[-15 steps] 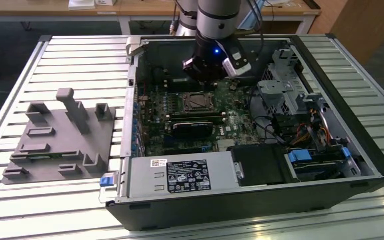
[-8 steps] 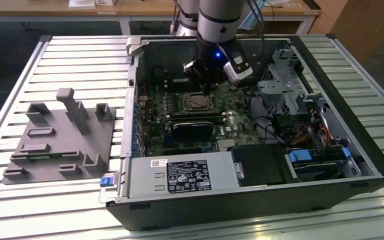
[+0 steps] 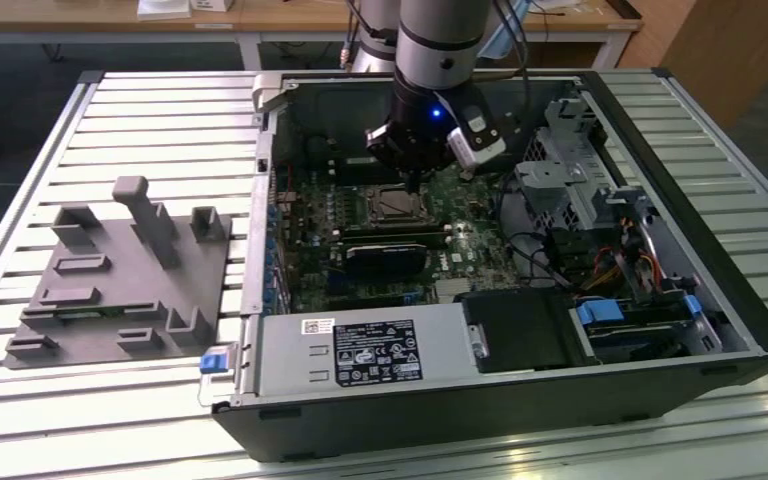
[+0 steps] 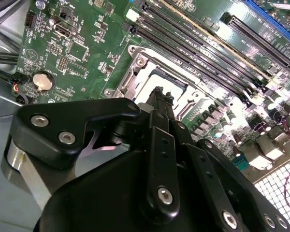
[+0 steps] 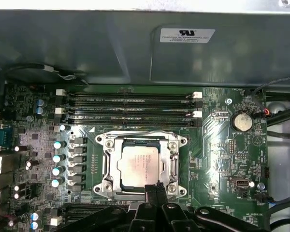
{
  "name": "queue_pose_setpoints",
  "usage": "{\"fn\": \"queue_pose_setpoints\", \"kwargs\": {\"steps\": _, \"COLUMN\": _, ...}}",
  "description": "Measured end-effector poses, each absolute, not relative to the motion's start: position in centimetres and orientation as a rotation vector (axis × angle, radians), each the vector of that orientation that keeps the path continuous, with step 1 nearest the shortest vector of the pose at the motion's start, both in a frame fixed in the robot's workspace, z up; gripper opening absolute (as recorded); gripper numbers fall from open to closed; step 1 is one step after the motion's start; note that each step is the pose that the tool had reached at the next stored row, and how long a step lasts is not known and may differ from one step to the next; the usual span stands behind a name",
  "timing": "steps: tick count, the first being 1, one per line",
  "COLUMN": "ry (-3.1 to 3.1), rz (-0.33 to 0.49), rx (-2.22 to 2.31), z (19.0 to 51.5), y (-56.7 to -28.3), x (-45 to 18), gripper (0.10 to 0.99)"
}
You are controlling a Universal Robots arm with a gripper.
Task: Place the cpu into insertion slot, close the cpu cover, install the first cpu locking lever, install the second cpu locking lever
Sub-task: 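Install the second cpu locking lever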
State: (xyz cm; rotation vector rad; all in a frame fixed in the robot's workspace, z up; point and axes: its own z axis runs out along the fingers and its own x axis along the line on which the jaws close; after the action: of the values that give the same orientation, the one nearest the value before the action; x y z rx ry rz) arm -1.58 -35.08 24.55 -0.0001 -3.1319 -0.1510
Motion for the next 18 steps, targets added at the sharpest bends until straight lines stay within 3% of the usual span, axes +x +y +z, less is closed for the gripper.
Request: {"fn": "queue_pose_setpoints", "kwargs": {"steps": 18, "ry": -3.119, "rz": -0.155, "rx": -0.001, "z": 24.43, "y": -35.47, "x": -1.57, "gripper": 0.106}}
